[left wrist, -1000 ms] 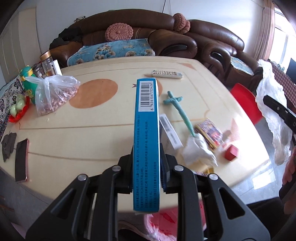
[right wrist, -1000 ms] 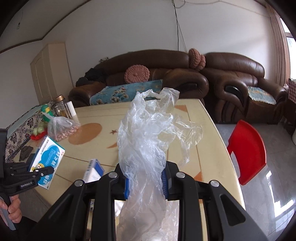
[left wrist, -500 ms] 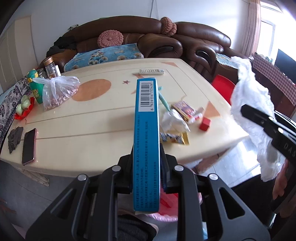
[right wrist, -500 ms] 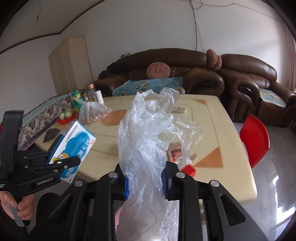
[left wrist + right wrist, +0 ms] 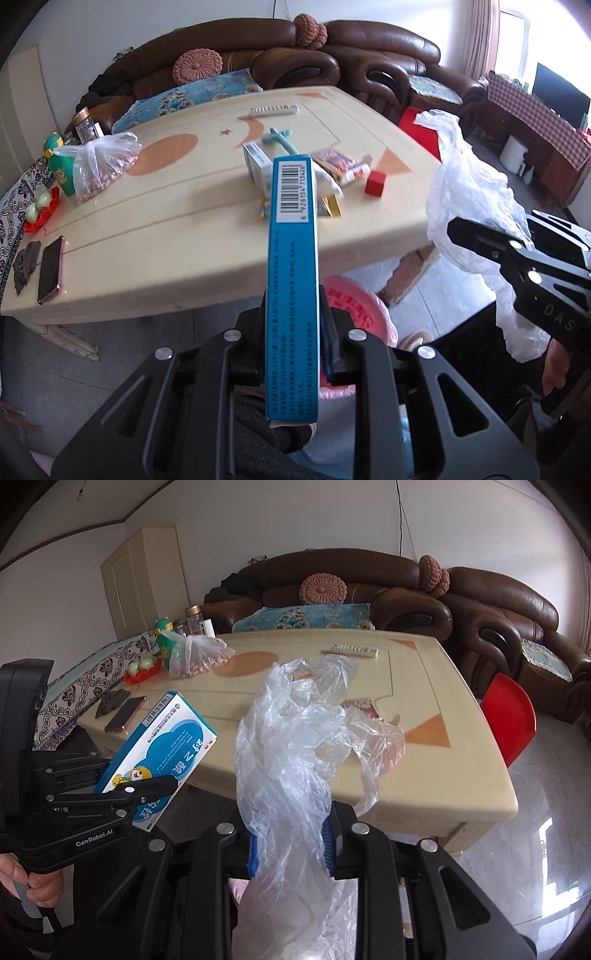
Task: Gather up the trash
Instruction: 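Lift the blue box and plastic bag with both tools and carry them over the pink bin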
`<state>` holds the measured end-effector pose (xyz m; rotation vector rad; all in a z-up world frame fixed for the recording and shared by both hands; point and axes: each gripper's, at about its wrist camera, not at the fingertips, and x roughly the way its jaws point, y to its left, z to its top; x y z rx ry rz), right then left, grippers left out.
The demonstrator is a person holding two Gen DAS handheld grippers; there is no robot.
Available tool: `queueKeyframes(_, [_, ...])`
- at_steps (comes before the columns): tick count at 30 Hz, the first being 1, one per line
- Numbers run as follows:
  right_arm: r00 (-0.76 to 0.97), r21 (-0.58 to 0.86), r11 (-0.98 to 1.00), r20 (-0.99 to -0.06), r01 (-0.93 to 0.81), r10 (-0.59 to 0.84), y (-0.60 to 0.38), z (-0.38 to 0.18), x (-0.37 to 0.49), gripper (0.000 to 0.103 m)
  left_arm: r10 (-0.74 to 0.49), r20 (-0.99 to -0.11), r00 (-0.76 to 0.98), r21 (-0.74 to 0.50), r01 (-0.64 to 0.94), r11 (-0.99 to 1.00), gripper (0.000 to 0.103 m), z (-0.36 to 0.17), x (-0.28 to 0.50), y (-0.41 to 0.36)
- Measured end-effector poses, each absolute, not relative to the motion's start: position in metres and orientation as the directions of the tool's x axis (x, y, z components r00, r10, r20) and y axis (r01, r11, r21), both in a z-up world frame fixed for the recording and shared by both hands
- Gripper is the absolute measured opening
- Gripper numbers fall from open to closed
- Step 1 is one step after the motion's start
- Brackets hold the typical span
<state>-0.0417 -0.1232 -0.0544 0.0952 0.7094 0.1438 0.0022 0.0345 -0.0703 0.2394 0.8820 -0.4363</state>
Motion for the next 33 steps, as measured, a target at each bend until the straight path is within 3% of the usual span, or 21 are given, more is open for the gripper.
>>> queueKeyframes(33, [0.542,0.203,0.971,-0.806,-0.124,0.237,-0.112,-0.168,-0.009,0.025,-0.24,-0.912,0.333,-0.04,0.509,0.86,0.022,-0.185,0.006,0.014])
